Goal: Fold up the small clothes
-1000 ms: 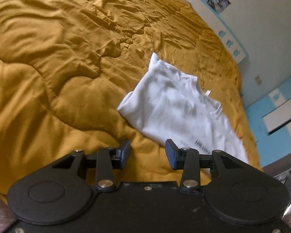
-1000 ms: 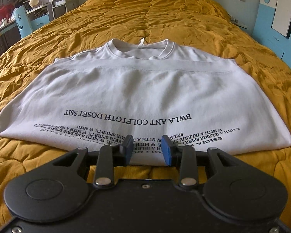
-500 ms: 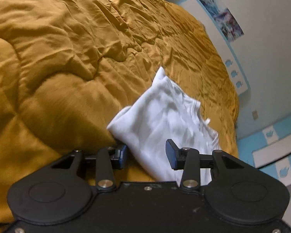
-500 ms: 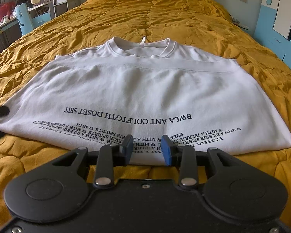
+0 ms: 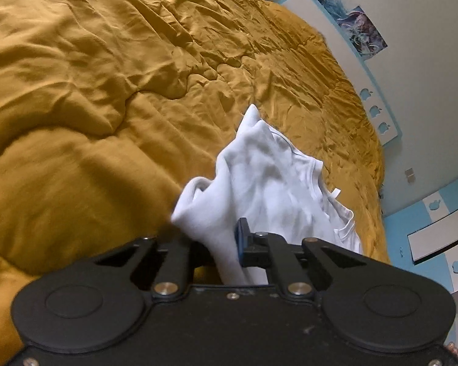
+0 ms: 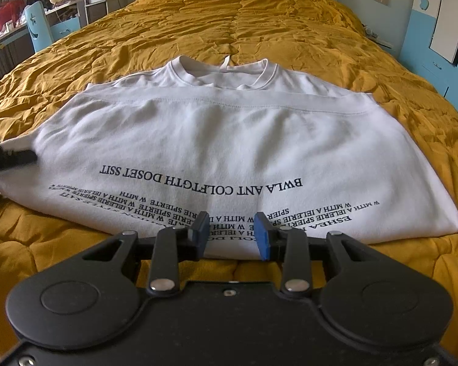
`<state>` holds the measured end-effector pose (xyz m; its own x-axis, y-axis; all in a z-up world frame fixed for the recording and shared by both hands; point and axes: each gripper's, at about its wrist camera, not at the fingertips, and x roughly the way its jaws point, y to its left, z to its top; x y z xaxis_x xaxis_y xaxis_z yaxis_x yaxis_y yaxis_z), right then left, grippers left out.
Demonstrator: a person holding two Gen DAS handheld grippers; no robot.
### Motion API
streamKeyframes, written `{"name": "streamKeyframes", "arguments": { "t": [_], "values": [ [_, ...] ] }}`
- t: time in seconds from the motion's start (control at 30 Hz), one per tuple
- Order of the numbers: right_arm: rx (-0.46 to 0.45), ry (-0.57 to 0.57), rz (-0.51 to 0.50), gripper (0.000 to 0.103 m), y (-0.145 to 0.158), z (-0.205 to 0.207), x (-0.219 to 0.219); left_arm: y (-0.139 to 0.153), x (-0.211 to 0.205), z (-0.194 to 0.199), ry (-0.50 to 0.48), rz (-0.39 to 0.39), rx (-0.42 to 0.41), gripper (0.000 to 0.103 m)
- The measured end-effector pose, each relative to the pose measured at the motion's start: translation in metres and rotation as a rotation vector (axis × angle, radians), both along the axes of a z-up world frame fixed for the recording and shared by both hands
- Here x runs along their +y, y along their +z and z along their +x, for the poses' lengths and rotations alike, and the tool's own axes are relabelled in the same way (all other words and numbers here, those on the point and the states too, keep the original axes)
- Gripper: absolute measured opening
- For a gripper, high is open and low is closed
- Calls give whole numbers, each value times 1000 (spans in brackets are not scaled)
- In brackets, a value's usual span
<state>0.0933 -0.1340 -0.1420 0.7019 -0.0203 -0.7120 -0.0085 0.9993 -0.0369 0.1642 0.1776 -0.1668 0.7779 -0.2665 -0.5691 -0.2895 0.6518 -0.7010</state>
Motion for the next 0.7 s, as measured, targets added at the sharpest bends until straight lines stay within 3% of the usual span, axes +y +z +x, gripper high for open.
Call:
{"name": "streamKeyframes", "arguments": {
  "t": [0.17,0.4,0.53,0.7],
  "values": [
    [-23,-27,69,33,12,-5,-20,3,0,2,-45,48,5,5],
    [-111,-283,1,34,28,-13,-96,1,-2,5,-74,84,9,5],
    [-82,-371,16,34,20,-11,-129,2,-3,7,-77,80,19,5],
    [-64,-372,22,34,7,-13,-135,9,-6,7,-88,85,-2,3]
  ]
}}
